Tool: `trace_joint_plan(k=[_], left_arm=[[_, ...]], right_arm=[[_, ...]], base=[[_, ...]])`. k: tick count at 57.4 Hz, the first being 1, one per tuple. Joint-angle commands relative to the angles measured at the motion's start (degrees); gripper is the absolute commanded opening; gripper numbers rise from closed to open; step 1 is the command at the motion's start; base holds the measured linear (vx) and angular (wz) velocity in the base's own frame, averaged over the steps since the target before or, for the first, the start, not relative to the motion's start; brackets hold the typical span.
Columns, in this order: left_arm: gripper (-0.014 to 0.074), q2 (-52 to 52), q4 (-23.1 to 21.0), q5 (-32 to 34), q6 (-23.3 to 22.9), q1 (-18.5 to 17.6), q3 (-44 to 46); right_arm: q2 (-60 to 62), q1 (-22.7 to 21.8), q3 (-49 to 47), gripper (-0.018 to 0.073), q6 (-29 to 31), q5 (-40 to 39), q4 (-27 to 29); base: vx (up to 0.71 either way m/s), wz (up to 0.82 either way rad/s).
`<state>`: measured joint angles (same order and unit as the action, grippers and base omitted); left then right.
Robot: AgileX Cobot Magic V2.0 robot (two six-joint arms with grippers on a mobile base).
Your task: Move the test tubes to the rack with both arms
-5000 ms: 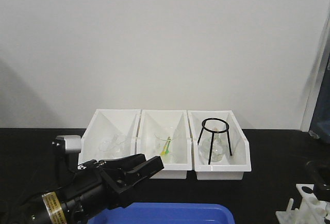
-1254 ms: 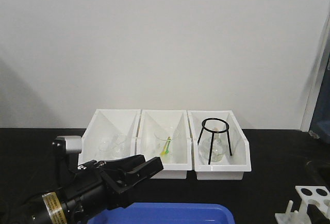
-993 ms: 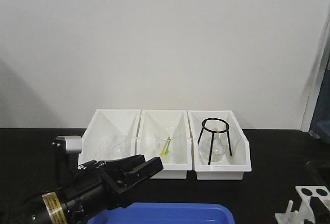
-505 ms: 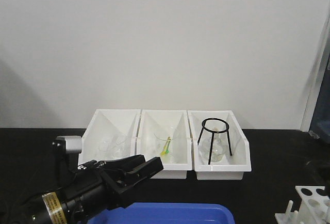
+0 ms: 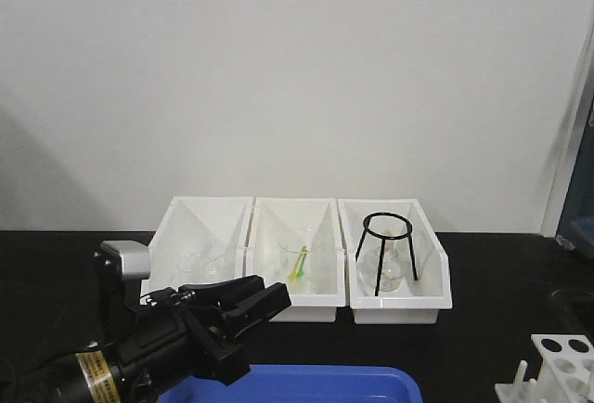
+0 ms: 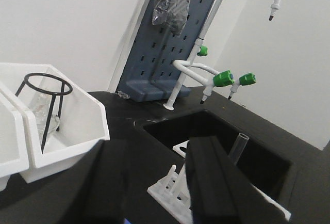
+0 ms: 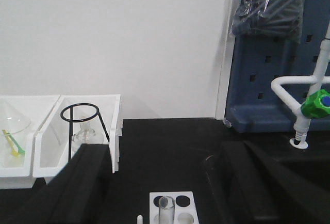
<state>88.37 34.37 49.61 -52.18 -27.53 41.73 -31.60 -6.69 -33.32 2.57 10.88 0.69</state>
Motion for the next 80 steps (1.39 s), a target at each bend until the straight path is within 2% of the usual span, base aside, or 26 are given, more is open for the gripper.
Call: trace_joint_plan(k=[1,19,39,43,47,54,58,60,66,71,75,80], left_arm=[[0.0320,-2.1,-2.1,4.7,1.0,-0.4,1.7],[0.0223,-2.0,-2.1,4.7,0.9,-0.4,1.7],[0.0216,-2.0,-2.1,4.4,0.9,-0.4,1.6],[0.0212,-2.9,-3.9,3.6,1.5,-0.4,0.8],[0.0183,-5.5,-6.7,1.8,5.8,-0.4,-0.8],[0.0082,-13.6,-11.5,-0.5,17.9,-0.4,-5.5],[0.0016,-18.7,-14.3,-2.4,23.2,-0.4,-8.8],[-0.0022,-21.9,-15.4,-4.4,25.7,-0.4,-10.4],[-0.0022,-30.7,-16.6,-12.7,29.9,-0.4,-14.7],[-0.0022,-38.1,-17.7,-25.7,31.1,-0.4,-15.5],[-0.0022,-43.2,-20.8,-36.6,31.6,-0.1,-15.5],[-0.0022,-49.9,-25.0,-48.1,36.8,3.2,-16.3]], right_arm=[[1.6,-0.2,-2.1,0.0505,0.2,-4.1,-0.3],[2.4,-0.2,-2.1,0.0494,0.2,-3.9,-0.3],[2.4,-0.2,-2.1,0.0494,0.1,-3.9,-0.3],[2.4,-0.2,-2.1,0.0494,0.1,-3.9,-0.3],[2.4,-0.2,-2.1,0.0494,0.1,-3.9,-0.3],[2.4,-0.2,-2.1,0.0494,0.1,-3.7,-0.3],[2.4,-0.2,-2.1,0.0494,0.1,-3.7,-0.3],[2.4,-0.2,-2.1,0.0494,0.1,-3.7,-0.3],[2.4,-0.2,-2.1,0.0494,0.1,-3.7,-0.3],[2.4,-0.2,-2.1,0.0494,0.1,-3.7,-0.3],[2.4,-0.2,-2.1,0.0494,0.1,-3.7,-0.3],[2.4,-0.2,-2.1,0.0494,0.1,-3.7,-0.3]], base=[[0.00,0.00],[0.00,0.00],[0.00,0.00],[0.00,0.00],[0.00,0.00],[0.00,0.00],[0.00,0.00],[0.00,0.00],[0.00,0.00],[0.00,0.00],[0.00,0.00],[0.00,0.00]])
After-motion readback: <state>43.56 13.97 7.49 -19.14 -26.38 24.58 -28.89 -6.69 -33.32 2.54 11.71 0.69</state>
